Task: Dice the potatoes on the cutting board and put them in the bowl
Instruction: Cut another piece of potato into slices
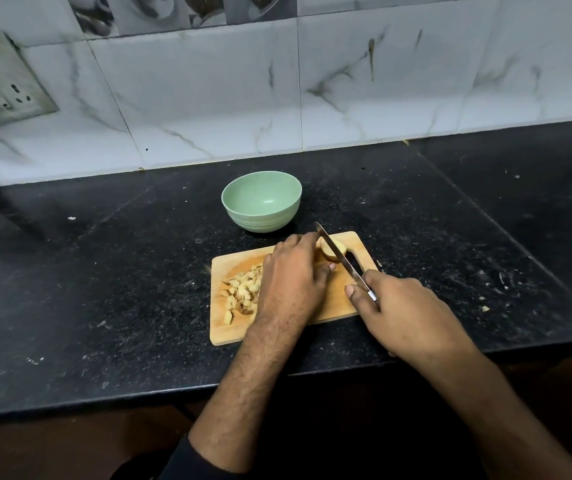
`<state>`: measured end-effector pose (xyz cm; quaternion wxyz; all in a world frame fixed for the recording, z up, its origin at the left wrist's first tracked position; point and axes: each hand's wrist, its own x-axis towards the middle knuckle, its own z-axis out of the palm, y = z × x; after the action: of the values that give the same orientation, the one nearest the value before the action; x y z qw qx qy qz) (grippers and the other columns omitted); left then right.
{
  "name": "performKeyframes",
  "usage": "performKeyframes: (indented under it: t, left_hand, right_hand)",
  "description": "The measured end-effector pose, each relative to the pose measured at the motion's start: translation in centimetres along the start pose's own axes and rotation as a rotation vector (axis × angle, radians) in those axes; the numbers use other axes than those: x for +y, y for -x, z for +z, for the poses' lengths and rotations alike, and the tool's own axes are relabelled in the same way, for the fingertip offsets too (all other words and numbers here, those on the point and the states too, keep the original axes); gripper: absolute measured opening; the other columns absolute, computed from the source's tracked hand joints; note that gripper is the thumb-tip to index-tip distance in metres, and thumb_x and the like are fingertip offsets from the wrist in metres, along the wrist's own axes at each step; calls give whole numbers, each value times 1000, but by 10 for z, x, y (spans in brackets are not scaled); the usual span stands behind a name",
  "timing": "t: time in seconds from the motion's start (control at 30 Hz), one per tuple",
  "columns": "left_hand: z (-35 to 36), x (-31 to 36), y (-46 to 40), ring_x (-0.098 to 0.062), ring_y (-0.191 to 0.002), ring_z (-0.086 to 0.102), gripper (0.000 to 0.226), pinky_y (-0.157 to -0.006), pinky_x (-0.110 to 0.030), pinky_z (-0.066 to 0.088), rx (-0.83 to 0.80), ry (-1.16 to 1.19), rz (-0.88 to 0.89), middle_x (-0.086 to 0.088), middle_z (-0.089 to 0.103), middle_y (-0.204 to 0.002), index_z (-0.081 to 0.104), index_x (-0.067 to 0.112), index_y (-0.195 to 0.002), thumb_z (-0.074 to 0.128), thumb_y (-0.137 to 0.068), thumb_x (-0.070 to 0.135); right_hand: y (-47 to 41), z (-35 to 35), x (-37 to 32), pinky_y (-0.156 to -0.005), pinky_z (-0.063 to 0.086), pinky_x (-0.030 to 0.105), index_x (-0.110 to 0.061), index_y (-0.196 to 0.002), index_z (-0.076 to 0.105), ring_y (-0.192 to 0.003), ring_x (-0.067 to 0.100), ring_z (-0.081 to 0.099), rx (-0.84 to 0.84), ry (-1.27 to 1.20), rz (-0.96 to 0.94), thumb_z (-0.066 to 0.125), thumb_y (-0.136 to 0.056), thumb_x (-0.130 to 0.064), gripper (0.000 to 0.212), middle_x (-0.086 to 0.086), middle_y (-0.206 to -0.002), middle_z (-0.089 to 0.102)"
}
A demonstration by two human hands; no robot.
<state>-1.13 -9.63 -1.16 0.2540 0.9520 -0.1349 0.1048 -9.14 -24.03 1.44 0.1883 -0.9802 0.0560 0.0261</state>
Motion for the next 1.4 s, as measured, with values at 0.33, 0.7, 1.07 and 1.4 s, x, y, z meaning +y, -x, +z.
performKeyframes:
  t: [0.33,0.7,1.07,1.4]
  left_hand:
    - [8,17,-36,-21,-117,53,39,-103,-42,41,-130,-84,20,0,59,-121,63,23,-124,66,-91,44]
    - [1,13,0,-19,-115,57,63,-104,-43,43,-193,22,6,2,63,-124,61,22,-129,77,-77,54]
    - [-9,18,14,-16,-109,57,41,-109,-40,36,-78,173,-82,10,70,-107,49,31,-137,58,-98,38]
    - [-5,24,31,-8,-93,51,28,-98,-38,43,-42,91,-129,11,52,-98,68,28,-114,72,-89,39]
  right_hand:
    - [0,-6,16,-70,54,36,-32,-93,49,-70,15,63,49,-57,14,37,-101,-58,29,-8,-74,61]
    - [4,-1,21,-75,59,39,-32,-105,53,-64,15,63,-40,-61,45,34,-99,-63,37,-6,-76,62]
    - [14,0,19,-78,57,40,-32,-109,53,-71,19,66,-28,-46,22,33,-101,-59,35,-5,-73,61]
    - [11,14,13,-76,57,38,-32,-97,48,-68,19,66,-28,-39,9,35,-100,-59,30,-4,-78,64]
